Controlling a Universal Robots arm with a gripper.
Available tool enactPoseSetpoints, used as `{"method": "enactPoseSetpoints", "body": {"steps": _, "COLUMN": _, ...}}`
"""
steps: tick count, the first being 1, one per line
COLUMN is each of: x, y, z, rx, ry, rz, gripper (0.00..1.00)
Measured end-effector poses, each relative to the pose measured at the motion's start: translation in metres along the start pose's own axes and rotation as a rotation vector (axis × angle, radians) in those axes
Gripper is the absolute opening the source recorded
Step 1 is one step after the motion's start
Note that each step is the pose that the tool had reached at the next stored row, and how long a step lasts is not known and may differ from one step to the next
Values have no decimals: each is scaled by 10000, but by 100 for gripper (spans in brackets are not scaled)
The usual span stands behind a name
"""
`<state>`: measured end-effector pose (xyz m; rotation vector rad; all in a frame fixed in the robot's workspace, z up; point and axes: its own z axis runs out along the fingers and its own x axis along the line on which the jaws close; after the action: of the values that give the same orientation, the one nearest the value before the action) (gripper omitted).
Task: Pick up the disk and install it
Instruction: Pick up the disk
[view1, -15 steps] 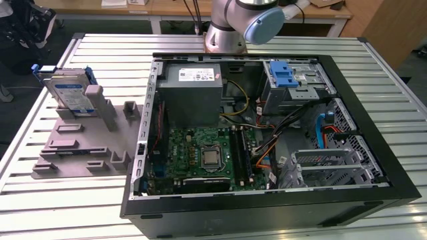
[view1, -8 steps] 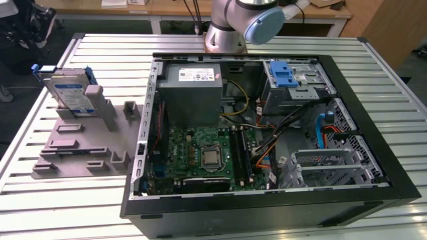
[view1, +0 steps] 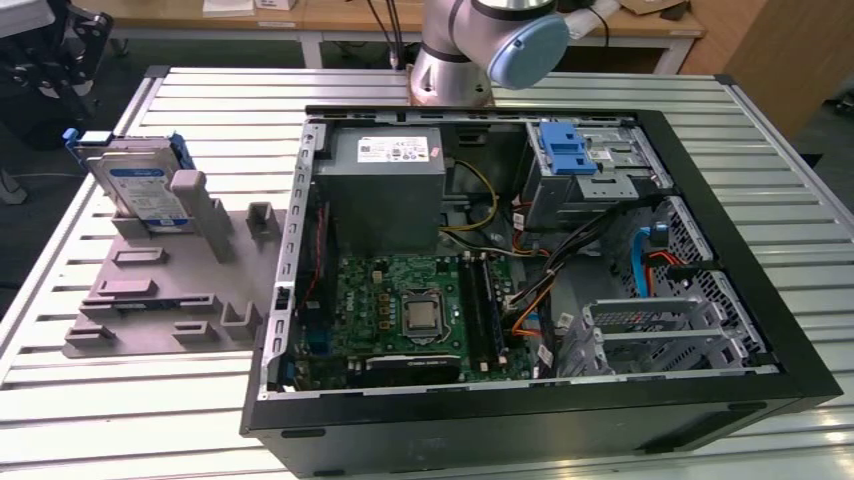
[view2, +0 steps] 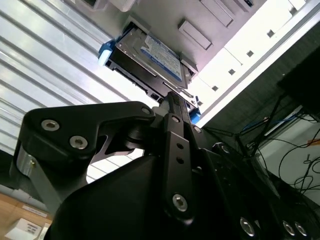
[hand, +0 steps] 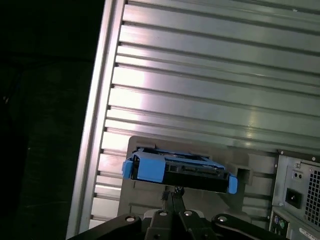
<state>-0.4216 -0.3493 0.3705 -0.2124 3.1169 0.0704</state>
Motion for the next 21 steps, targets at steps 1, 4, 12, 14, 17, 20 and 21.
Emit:
{"method": "enactPoseSetpoints", "body": {"steps": 1, "x": 0, "y": 0, "z": 0, "rx": 0, "ry": 0, "rz": -5, "gripper": 11}}
{"method": "enactPoseSetpoints", "body": {"steps": 4, "x": 0, "y": 0, "z": 0, "rx": 0, "ry": 1, "rz": -12, "gripper": 11}}
{"method": "enactPoseSetpoints", "body": {"steps": 12, "x": -2, "y": 0, "z": 0, "rx": 9, "ry": 164, "rz": -299, "gripper": 11}}
{"method": "enactPoseSetpoints", "body": {"steps": 14, "x": -2, "y": 0, "z": 2, "rx": 18, "ry": 197, "rz": -553, "gripper": 11}}
{"method": "enactPoseSetpoints", "body": {"steps": 17, "x": -2, "y": 0, "z": 2, "rx": 17, "ry": 215, "rz": -900, "gripper": 11}}
{"method": "enactPoseSetpoints", "body": {"steps": 20, "x": -2, "y": 0, "z": 3, "rx": 14, "ry": 216, "rz": -941, "gripper": 11}}
{"method": "enactPoseSetpoints", "body": {"steps": 21, "x": -2, "y": 0, "z": 3, "rx": 13, "ry": 216, "rz": -946, "gripper": 11}}
